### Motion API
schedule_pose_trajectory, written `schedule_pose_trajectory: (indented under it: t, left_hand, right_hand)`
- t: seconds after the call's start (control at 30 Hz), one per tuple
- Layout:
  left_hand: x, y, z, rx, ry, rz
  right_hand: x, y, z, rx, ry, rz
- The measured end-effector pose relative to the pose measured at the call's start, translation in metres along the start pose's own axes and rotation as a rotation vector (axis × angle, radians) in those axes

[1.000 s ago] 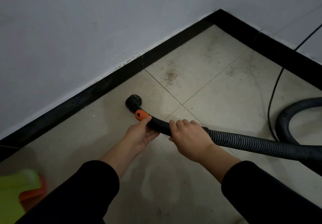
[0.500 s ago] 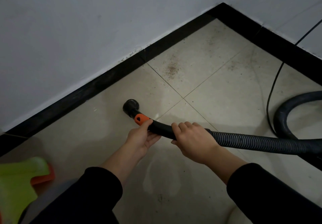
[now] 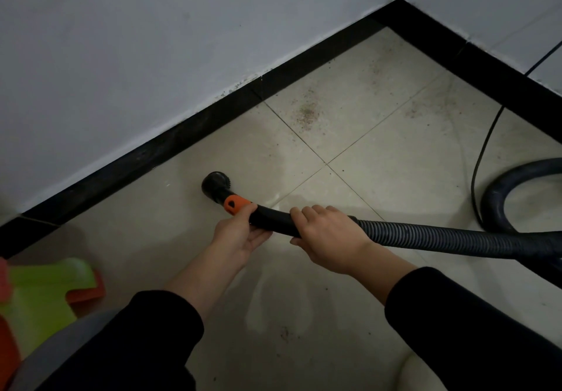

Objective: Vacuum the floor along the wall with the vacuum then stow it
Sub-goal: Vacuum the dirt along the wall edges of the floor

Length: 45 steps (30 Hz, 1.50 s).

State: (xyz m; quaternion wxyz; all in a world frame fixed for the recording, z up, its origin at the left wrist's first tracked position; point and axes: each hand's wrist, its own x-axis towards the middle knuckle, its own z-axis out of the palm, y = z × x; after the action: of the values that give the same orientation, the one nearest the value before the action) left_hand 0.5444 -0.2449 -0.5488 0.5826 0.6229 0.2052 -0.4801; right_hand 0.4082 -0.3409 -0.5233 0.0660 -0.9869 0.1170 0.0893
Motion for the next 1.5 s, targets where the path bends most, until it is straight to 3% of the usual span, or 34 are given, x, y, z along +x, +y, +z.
schedule_pose_trajectory:
  t: [0.77,1.5]
  left_hand:
    - [-0.019,-0.033,0.066,0.125,-0.244,-0.058]
    - [-0.054,-0.076,0.112,0.148,-0.321,-0.130]
  right_hand:
    - [-0.068,0.035,-0.019,-0.051,-0.050,0.210]
    - [-0.132,0.070,-0.040,-0.044,-0.141,0.274]
